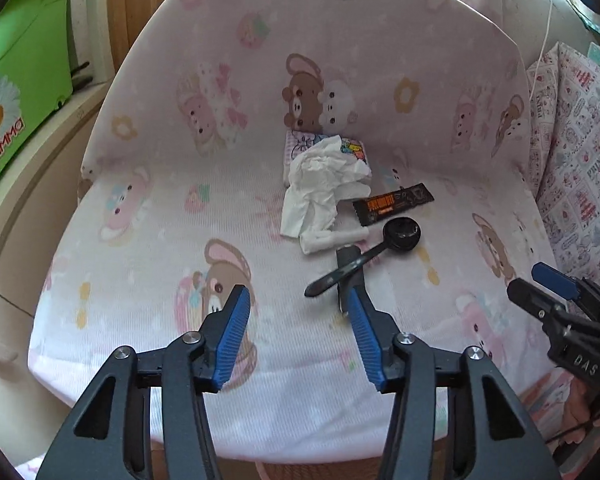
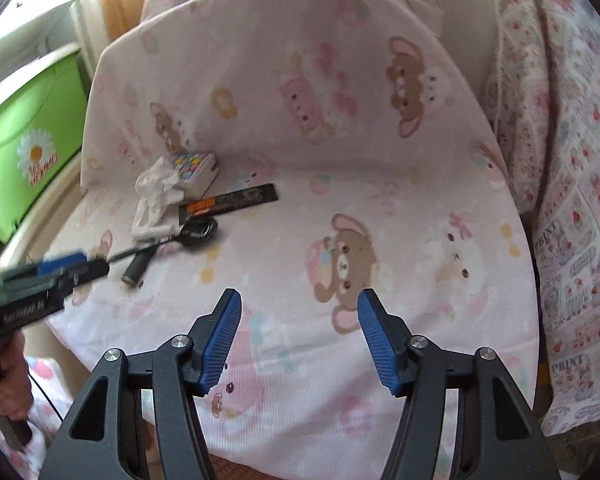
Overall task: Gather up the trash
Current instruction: 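Close the left tool on the black spoon handle and lift it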
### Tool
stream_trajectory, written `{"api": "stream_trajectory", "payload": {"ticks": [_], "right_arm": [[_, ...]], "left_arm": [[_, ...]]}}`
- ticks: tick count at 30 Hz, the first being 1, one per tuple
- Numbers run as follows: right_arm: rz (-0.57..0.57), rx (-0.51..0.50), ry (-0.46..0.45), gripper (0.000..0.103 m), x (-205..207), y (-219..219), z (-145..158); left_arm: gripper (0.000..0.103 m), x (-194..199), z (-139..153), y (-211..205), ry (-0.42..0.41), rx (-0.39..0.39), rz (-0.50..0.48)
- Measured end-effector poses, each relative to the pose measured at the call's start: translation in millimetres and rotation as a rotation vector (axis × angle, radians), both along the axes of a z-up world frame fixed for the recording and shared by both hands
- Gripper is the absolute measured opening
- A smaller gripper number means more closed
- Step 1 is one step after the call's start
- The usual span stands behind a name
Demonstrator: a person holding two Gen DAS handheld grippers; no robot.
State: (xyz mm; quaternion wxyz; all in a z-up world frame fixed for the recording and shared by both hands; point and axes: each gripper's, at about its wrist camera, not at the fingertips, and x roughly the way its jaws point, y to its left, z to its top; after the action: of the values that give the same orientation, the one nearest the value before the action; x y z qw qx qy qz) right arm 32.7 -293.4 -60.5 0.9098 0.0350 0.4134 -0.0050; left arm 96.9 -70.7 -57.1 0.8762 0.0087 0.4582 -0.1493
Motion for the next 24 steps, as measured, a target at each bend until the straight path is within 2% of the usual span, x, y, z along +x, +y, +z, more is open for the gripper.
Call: {"api": "stream_trajectory", "payload": {"ticks": [7, 12, 17, 22, 23, 24], "right_arm": [[0.034, -0.043, -0.021, 0.063, 0.8, 18.7, 1.8], [0.016, -0.016, -0.021, 0.063, 5.3, 15.2, 4.1], [0.0, 0.018, -0.01, 0.063, 9.5, 7.2, 3.5], [-0.007, 0.009, -0.012, 0.063, 10.4, 4.1, 4.3], [-0.009, 0.006, -0.012, 0.063, 10.5, 3.5, 4.1], [-0.01, 0.005, -0.011, 0.063, 10.7, 3.1, 3.8]], "left_arm": [[0.049, 10.5, -3.6, -19.2, -0.011, -0.002, -0.042], [0.052, 15.5, -2.9, -39.2, -0.041, 0.053, -0.097], [0.052, 23.7, -7.4, -52.0, -0.048, 0.1, -0.112], [0.051, 28.0, -15.5, -60.7, -0.059, 0.167, -0.112], [0.049, 27.8, -15.1, -60.7, -0.061, 0.165, -0.114], [0.04, 27.6, -14.9, -60.8, -0.064, 0.167, -0.11]]}}
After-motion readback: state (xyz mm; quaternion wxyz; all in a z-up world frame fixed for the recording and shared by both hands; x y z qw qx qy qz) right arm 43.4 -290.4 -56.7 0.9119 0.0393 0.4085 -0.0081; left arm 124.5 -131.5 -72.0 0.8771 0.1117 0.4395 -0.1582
